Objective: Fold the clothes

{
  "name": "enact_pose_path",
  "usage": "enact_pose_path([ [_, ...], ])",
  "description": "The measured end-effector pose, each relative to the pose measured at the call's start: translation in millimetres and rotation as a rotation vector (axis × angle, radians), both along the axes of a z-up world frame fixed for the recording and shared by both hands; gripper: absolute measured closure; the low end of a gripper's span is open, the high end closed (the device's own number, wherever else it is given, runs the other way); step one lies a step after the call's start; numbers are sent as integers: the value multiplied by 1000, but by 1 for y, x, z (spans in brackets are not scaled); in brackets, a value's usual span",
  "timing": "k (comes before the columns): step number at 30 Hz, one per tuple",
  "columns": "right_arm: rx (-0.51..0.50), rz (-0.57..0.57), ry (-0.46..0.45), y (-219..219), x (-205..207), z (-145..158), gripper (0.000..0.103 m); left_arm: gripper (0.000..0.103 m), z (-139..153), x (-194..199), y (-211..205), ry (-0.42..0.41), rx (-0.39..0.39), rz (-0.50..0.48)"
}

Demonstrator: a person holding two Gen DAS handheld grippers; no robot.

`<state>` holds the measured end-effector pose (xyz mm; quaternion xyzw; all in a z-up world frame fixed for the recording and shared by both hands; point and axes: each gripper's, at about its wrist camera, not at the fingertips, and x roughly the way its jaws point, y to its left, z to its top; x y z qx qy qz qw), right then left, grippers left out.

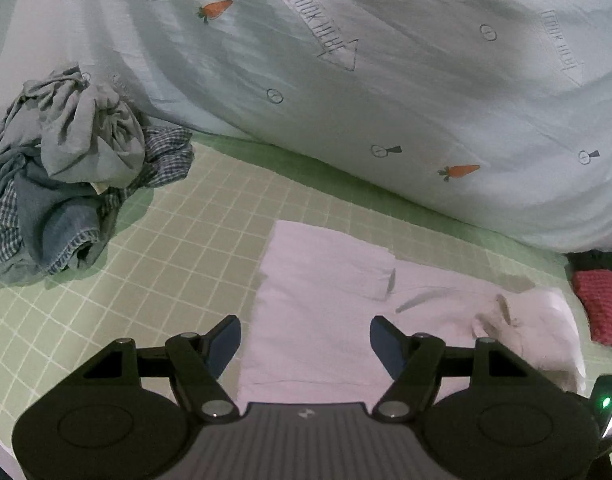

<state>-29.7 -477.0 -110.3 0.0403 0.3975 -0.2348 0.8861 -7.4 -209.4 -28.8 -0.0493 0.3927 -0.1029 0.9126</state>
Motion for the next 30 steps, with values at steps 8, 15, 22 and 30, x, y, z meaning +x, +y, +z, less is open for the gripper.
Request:
enact_pose_path([
  [8,63,67,-152,8,-20,49,38,30,-11,15,5,12,-3,-6],
  [15,-155,62,-170,13,-5,54,26,30,-17,38,-1,4,4,3],
  [22,-304,90,-42,10,17,27,32,29,-22,47,-5,26,21,-28],
  [30,-50,115,-143,10,5,56,96,29,-31,45,11,75,20,-18],
])
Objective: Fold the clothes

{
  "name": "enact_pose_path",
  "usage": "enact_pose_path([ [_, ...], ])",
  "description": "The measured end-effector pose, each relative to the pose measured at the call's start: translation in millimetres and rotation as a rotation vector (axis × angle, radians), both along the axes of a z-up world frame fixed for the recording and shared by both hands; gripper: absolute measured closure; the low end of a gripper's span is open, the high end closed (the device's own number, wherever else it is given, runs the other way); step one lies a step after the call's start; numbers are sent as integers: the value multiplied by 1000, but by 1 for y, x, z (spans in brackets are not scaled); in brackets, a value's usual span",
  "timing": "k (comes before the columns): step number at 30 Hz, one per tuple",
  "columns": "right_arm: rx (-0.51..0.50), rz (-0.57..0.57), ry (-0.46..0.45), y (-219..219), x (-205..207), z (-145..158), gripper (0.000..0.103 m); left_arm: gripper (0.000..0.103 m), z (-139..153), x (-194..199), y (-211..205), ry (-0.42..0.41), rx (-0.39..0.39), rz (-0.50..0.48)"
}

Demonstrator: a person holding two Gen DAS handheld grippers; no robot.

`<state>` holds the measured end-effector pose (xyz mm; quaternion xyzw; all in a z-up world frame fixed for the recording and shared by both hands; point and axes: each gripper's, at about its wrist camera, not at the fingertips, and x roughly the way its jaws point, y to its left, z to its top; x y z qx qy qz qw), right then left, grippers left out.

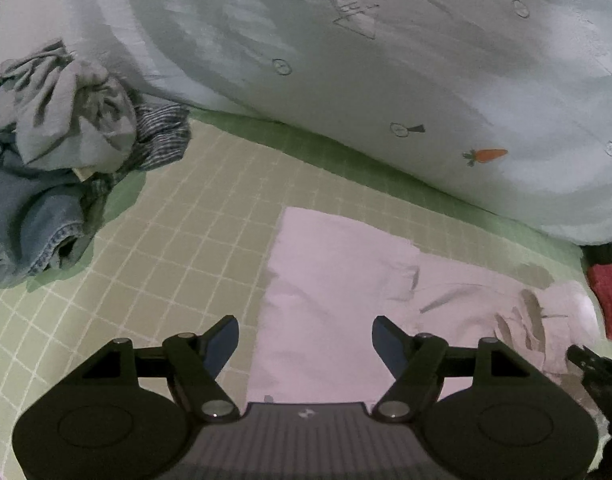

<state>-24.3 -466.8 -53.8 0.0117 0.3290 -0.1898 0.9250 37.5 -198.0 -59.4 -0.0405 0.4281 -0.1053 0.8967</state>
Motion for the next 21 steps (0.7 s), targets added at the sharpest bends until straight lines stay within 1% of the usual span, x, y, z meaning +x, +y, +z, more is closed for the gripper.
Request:
enact_pose_path([
  [2,84,12,-34,5,-8,3,96,29,-2,3,5,13,3,13],
  [3,125,3,-37,4,-9,-2,96,29,-4,5,7,20,7,19],
  [5,150,-25,11,3,-6,-25,93,29,-9,10,13,32,16,21],
  [6,138,-26,66,1,-2,-41,92,29,-13,13,15,41,19,17],
  [8,103,-17,84,1,1,-47,86,28,-20,18,19,71,26,7],
  [9,123,-34,90,0,2,-43,83,28,-25,20,20,86,27,5],
  [11,162,-68,103,-3,5,-36,71,27,-34,23,22,117,28,3],
  [12,178,-85,99,-4,4,-34,69,27,-39,24,23,135,29,4],
  [13,187,-93,98,-5,2,-33,60,27,-43,24,24,152,30,3],
  [14,185,-103,98,-3,-1,-32,42,27,-47,25,24,167,27,-1],
  [15,182,-112,97,-2,-4,-31,31,27,-52,25,24,181,23,-6],
  [16,142,-130,100,2,-8,-29,18,27,-56,25,24,196,18,-11],
  [18,53,-140,104,10,-11,-24,17,27,-63,25,23,224,10,-25],
  [19,9,-140,107,15,-13,-21,15,27,-67,25,22,237,7,-34],
  [21,-33,-151,99,18,-14,-16,11,27,-73,26,19,259,2,-56],
])
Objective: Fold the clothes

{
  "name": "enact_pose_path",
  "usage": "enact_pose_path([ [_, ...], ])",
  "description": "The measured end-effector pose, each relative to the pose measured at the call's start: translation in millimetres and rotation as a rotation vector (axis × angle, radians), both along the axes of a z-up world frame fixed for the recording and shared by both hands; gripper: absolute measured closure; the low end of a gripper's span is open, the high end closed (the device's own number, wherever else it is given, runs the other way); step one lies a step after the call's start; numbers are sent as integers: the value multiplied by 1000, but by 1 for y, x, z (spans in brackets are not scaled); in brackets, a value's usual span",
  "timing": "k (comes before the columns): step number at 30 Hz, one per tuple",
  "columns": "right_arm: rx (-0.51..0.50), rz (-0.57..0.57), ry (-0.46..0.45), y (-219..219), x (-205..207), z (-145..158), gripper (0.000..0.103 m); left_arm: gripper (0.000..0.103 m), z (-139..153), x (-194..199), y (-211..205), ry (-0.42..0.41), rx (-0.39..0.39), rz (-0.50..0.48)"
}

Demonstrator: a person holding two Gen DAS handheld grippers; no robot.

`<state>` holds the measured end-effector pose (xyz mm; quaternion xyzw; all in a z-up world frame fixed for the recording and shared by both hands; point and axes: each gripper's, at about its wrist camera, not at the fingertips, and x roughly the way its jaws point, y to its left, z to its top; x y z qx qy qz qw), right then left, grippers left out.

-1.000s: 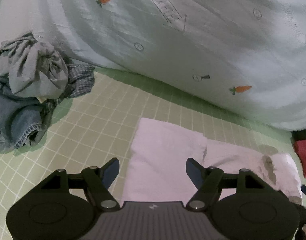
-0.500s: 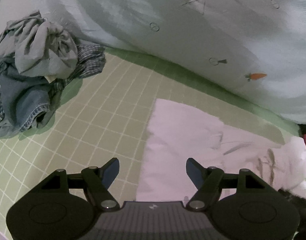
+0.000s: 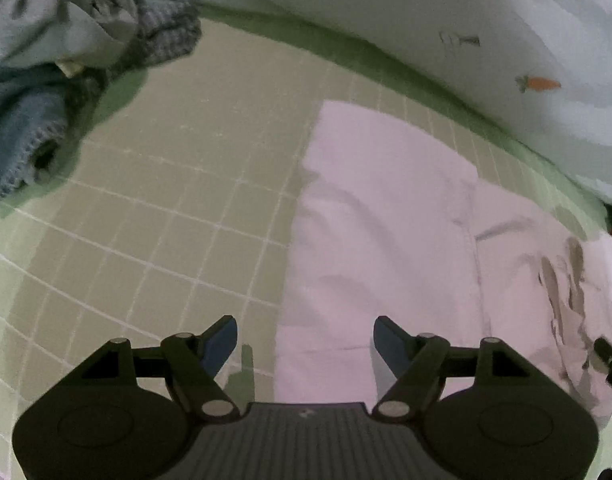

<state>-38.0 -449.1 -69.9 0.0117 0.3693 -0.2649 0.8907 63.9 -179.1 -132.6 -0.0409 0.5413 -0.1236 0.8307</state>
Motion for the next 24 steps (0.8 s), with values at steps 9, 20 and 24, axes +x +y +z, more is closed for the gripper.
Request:
enact_pose_path([
  [9,-11,-122,3,-9,-4,11,11,28,-18,6,-11,51,-31,-76],
  [20,48,-299,76,-14,-43,17,11,55,-24,11,-11,71,-45,-158],
  [24,93,-379,37,-17,-59,20,11,78,-13,13,-10,70,-81,-161],
])
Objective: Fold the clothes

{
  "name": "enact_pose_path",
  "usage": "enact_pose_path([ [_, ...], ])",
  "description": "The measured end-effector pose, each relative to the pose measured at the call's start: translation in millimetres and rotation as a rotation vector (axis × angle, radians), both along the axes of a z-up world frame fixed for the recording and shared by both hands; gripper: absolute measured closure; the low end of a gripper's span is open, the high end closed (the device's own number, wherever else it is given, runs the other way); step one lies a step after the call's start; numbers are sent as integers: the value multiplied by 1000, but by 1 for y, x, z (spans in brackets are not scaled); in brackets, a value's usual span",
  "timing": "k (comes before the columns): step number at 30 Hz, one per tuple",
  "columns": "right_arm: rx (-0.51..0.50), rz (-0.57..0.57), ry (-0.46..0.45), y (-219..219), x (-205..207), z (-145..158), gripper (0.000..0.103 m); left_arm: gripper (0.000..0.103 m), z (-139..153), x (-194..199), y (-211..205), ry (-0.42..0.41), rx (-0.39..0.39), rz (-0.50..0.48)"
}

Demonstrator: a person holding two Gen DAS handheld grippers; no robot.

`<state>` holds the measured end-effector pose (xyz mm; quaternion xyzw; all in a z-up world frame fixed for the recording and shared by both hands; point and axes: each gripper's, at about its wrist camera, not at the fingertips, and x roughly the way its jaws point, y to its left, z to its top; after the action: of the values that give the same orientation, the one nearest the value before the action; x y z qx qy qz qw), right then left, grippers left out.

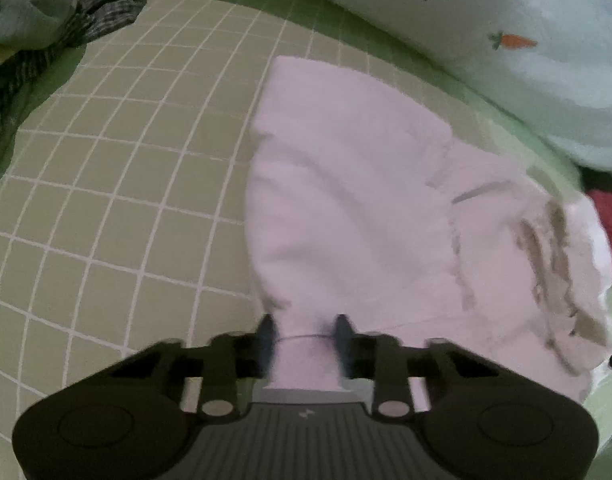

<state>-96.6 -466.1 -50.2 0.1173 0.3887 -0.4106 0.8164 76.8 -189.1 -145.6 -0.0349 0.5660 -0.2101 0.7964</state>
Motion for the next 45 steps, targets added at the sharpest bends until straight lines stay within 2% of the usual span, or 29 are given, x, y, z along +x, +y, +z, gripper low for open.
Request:
enact_pose_path([
  [2,13,-10,-34,-1,-9,-2,11,87,10,-2,-5,-26,-2,-13],
  [7,74,-12,-67,-22,-21,-18,13,92,61,-24,-39,-165,-41,-60],
  [11,98,25,-116,-52,-32,-19,13,92,102,-53,-94,-258,-67,-111],
  [15,113,50,-151,-91,-50,-17,13,93,123,-87,-165,-293,-99,-198],
  [17,122,63,-162,-110,-62,-18,13,92,122,-103,-204,-284,-106,-239],
  [19,128,85,-155,-127,-77,-22,13,92,108,-119,-240,-247,-100,-262],
  [21,130,111,-150,-142,-92,-27,13,91,82,-128,-267,-183,-85,-221],
  [24,146,128,-128,-162,-110,-31,13,90,49,-134,-285,-98,-63,-105],
  [25,152,133,-121,-168,-115,-32,13,89,42,-135,-288,-79,-62,-71],
  [28,164,156,-106,-179,-126,-34,13,84,48,-139,-280,-72,-95,-4],
  [30,179,167,-99,-182,-131,-36,13,76,56,-141,-271,-68,-122,31],
  [32,198,175,-102,-184,-129,-37,13,62,66,-145,-262,-59,-155,51],
  [33,206,179,-106,-184,-127,-37,13,58,71,-149,-258,-64,-169,57],
  [35,217,194,-120,-182,-121,-35,13,40,80,-156,-249,-97,-176,56],
  [38,228,234,-158,-173,-105,-30,13,25,96,-165,-237,-175,-126,15],
  [42,239,326,-205,-150,-68,-21,13,22,106,-166,-217,-271,33,-7],
  [45,220,404,-229,-130,-36,-12,15,22,100,-152,-198,-263,70,18],
])
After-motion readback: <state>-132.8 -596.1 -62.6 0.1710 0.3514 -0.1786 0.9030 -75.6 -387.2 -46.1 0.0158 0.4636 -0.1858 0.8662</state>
